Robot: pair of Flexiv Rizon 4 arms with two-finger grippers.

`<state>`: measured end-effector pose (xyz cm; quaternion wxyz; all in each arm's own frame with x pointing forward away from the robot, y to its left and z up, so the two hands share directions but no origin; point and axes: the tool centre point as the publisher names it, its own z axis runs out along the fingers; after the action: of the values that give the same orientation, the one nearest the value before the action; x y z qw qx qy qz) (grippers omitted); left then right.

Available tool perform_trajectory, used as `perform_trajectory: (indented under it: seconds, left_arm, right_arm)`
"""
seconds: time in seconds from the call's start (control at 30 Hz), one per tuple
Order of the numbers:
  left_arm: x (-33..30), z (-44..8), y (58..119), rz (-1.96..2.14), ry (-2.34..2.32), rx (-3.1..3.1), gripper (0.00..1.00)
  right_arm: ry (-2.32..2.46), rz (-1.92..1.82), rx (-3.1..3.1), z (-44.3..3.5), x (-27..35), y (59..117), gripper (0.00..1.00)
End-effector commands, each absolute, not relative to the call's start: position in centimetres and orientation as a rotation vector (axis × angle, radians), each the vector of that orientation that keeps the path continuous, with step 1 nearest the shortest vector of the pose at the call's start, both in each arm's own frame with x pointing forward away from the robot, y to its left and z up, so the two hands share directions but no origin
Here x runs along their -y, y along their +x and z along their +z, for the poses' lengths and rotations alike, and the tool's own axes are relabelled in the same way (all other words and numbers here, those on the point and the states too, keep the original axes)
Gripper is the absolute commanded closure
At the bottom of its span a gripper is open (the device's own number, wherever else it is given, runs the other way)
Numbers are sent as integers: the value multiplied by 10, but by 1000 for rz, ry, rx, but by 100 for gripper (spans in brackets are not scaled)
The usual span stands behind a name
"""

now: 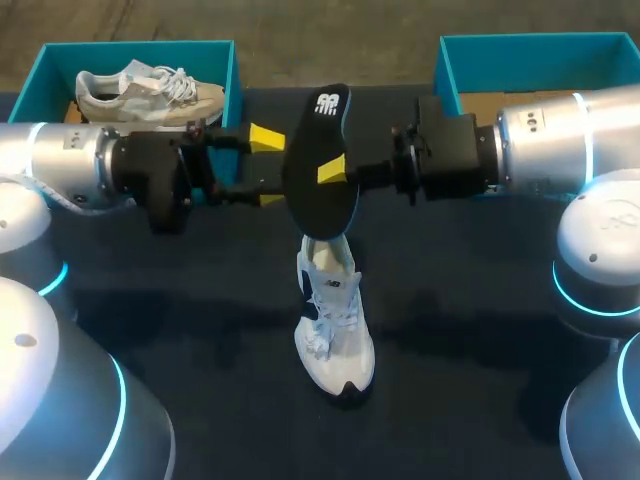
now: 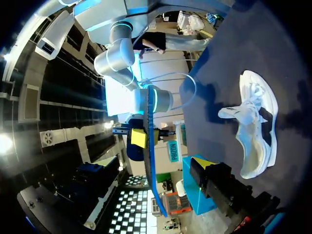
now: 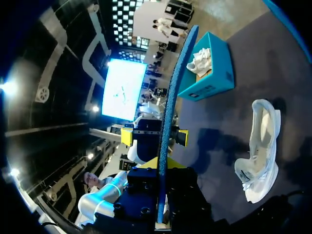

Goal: Take the shoe out of the shoebox, open the shoe tongue, remove and reinsert the insole, then place the shoe into the shoebox

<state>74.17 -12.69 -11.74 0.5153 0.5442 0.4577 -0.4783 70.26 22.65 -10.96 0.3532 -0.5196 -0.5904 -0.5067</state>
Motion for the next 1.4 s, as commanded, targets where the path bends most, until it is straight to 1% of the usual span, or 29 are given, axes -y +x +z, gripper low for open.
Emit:
perform_trajectory:
  seconds: [0.03,0.17,0.53,0.63,1.4]
  left_arm:
    - [102,-118,745,-1157,1380,-1106,0]
    - [89,-125,747,-1145,1429,-1131,0]
    - [76,-137,744,-1116,1555,-1192,0]
    - [74,-144,745,-1077,1590,-1247,0]
    - [74,-144,745,-1077,1590,-1247,0]
  right_arm:
    - [-1323,-1377,1578,-111,-220,698,100]
    - [-1275,-1471,1649,-116,-217,701,100]
    - [-1013,-1718,1797,-98,-220,706,100]
    - [-1013,-1718,1797,-98,-220,706,100]
    - [-1013,-1718,1797,-98,-220,706,100]
